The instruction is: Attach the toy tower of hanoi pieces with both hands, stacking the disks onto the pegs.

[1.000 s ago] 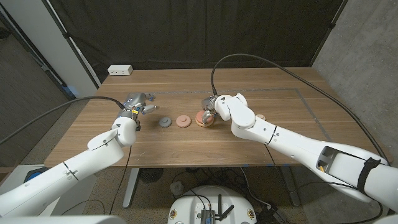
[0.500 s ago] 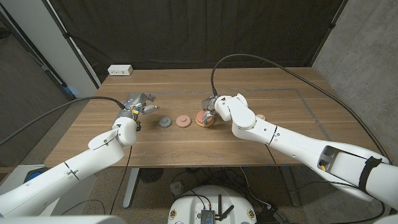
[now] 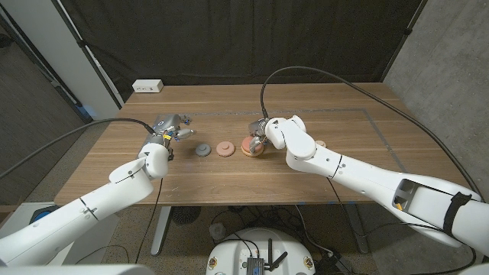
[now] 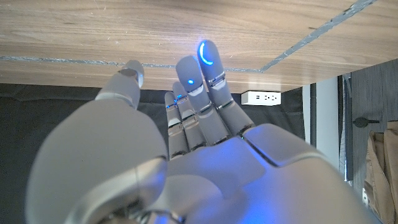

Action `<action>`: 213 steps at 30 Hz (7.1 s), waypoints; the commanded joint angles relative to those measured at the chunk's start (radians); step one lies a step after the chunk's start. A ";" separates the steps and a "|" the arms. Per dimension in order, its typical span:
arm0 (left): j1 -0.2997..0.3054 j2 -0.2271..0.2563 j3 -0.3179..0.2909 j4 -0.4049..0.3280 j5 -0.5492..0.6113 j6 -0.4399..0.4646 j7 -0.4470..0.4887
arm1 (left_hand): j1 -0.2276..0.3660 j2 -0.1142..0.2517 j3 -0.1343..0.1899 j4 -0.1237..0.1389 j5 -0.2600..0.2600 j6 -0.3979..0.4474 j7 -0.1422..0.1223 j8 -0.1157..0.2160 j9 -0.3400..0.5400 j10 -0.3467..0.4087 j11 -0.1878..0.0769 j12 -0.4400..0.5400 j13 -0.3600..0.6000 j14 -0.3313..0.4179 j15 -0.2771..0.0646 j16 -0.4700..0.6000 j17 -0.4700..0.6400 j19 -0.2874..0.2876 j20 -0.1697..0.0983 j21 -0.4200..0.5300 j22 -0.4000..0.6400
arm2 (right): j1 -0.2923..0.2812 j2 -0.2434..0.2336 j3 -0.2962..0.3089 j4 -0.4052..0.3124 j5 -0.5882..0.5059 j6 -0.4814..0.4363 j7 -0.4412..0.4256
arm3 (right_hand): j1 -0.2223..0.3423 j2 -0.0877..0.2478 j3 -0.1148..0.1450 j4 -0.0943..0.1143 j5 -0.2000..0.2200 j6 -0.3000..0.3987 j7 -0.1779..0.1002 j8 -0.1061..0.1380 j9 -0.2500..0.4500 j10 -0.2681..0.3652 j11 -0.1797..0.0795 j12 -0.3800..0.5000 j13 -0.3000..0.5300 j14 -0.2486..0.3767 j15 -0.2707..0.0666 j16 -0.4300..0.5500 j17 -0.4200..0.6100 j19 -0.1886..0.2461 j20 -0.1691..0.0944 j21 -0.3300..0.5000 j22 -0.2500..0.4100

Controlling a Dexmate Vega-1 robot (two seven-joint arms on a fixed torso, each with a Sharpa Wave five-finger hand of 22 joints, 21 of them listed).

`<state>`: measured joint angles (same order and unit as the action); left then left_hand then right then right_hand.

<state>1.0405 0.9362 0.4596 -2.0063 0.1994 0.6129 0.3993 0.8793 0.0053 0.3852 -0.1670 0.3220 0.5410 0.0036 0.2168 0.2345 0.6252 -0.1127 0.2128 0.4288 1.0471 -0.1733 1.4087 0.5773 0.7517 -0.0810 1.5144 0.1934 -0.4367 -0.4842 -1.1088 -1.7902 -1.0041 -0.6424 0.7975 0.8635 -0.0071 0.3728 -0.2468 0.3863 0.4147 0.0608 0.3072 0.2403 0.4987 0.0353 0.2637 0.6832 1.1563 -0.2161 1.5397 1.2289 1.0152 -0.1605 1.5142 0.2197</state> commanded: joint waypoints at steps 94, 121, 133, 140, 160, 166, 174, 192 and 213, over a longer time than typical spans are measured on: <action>-0.018 -0.006 0.027 -0.052 0.040 0.048 -0.026 | -0.012 -0.004 0.030 0.001 0.001 0.017 -0.002 -0.007 0.006 0.010 0.000 -0.002 0.009 0.000 -0.046 -0.004 -0.004 -0.007 -0.125 0.011 -0.001 | -0.214 -0.128 0.217 -0.243 0.032 -0.051 -0.185 | -0.091 -0.034 0.092 0.083 -0.148 -0.072 -0.054 -0.048 0.032 -0.065 -0.101 -0.031 -0.068 -0.152 -0.002 -0.128 -0.011 -0.086 -0.057 -0.054 -0.011; 0.042 0.001 -0.006 -0.094 0.025 0.063 0.021 | -0.014 -0.007 0.035 0.001 0.001 0.012 -0.003 -0.008 0.006 0.004 -0.001 -0.005 0.006 0.004 -0.046 0.001 -0.002 -0.008 -0.125 0.012 -0.001 | -0.326 -0.210 0.297 -0.313 0.160 -0.059 -0.427 | -0.054 -0.019 0.117 0.081 -0.120 -0.016 -0.081 -0.029 0.038 -0.005 -0.129 -0.015 -0.055 -0.094 -0.002 -0.082 0.001 -0.055 -0.058 -0.031 -0.007; 0.054 0.014 -0.035 -0.094 0.000 0.048 0.014 | -0.013 -0.007 0.037 0.001 0.001 0.011 -0.003 -0.008 0.006 0.003 0.001 -0.005 0.005 0.004 -0.046 0.003 -0.001 -0.010 -0.125 0.013 0.000 | -0.356 -0.246 0.306 -0.329 0.155 -0.089 -0.510 | -0.037 -0.014 0.128 0.077 -0.109 -0.021 -0.088 -0.034 0.037 0.006 -0.135 -0.013 -0.050 -0.078 -0.002 -0.064 0.003 -0.043 -0.058 -0.023 -0.005; 0.066 0.011 -0.049 -0.108 -0.011 0.044 0.025 | -0.012 -0.005 0.039 0.001 0.001 0.009 -0.001 -0.009 0.006 0.001 0.003 -0.005 0.005 0.002 -0.046 0.003 -0.001 -0.012 -0.125 0.013 0.000 | -0.387 -0.266 0.332 -0.339 0.167 -0.091 -0.566 | -0.034 -0.016 0.132 0.078 -0.104 0.003 -0.091 -0.027 0.036 0.008 -0.137 -0.017 -0.051 -0.073 -0.001 -0.057 0.002 -0.044 -0.058 -0.023 -0.007; 0.059 -0.018 -0.034 -0.133 -0.002 0.096 0.046 | -0.008 -0.004 0.041 0.000 0.001 0.010 0.000 -0.008 0.007 0.003 0.004 -0.002 0.006 -0.002 -0.046 -0.002 -0.010 -0.013 -0.125 0.016 0.001 | -0.454 -0.287 0.397 -0.333 0.302 -0.105 -0.718 | -0.013 -0.010 0.148 0.076 -0.090 0.021 -0.103 -0.024 0.035 0.030 -0.139 -0.020 -0.058 -0.067 -0.001 -0.047 0.000 -0.032 -0.059 -0.018 -0.009; 0.059 -0.022 -0.037 -0.131 -0.012 0.104 0.046 | -0.008 -0.004 0.042 0.000 0.002 0.013 -0.002 -0.006 0.007 0.004 0.003 -0.001 0.006 -0.003 -0.046 -0.001 -0.009 -0.013 -0.125 0.017 0.001 | -0.468 -0.305 0.417 -0.326 0.347 -0.083 -0.767 | -0.002 -0.005 0.156 0.075 -0.082 0.030 -0.106 -0.022 0.035 0.047 -0.144 -0.016 -0.057 -0.068 -0.002 -0.046 -0.005 -0.027 -0.060 -0.016 -0.011; 0.040 -0.006 -0.014 -0.136 0.013 0.119 0.038 | -0.008 -0.003 0.043 0.001 0.001 0.011 -0.001 -0.008 0.007 0.001 0.003 -0.003 0.005 0.001 -0.046 0.004 -0.004 -0.014 -0.125 0.017 0.001 | -0.485 -0.328 0.430 -0.321 0.385 -0.062 -0.819 | 0.011 -0.001 0.163 0.074 -0.075 0.042 -0.109 -0.019 0.034 0.056 -0.148 -0.015 -0.053 -0.059 -0.002 -0.037 -0.001 -0.020 -0.060 -0.013 -0.011; 0.018 -0.001 -0.005 -0.115 0.020 0.091 0.026 | -0.008 -0.002 0.045 0.000 0.001 0.000 0.002 -0.012 0.006 -0.009 0.004 -0.005 0.005 -0.004 -0.046 0.002 -0.007 -0.015 -0.125 0.018 0.001 | -0.510 -0.371 0.431 -0.335 0.390 -0.102 -0.875 | 0.028 -0.007 0.172 0.075 -0.063 0.066 -0.130 -0.010 0.037 0.042 -0.155 -0.029 -0.046 -0.056 -0.001 -0.030 -0.004 -0.020 -0.059 -0.014 -0.017; -0.009 0.008 0.023 -0.118 0.042 0.100 -0.014 | -0.010 -0.005 0.045 0.000 0.002 -0.006 0.005 -0.015 0.002 -0.014 0.006 -0.004 0.002 -0.007 -0.046 0.000 -0.012 -0.016 -0.125 0.017 0.001 | -0.517 -0.423 0.415 -0.357 0.346 -0.149 -0.850 | 0.023 -0.030 0.169 0.079 -0.064 0.041 -0.130 -0.024 0.037 -0.001 -0.140 -0.056 -0.052 -0.078 -0.001 -0.041 -0.007 -0.037 -0.058 -0.020 -0.022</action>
<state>1.0470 0.9375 0.4658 -2.1162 0.2263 0.7037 0.4070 0.8713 0.0053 0.4209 -0.1671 0.3219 0.5425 0.0055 0.2052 0.2368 0.6123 -0.1073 0.2129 0.4313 1.0428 -0.1733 1.4086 0.5650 0.7378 -0.0735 1.5274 0.1921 -0.9503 -0.8893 -0.6892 -2.1433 -0.6457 -0.7785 -0.0601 0.8908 -0.0377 0.5395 -0.1710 0.3183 0.4604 -0.0677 0.2890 0.2760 0.5018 -0.1073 0.2106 0.6299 1.0859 -0.1933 1.5012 1.2201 0.9844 -0.1517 1.4947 0.1951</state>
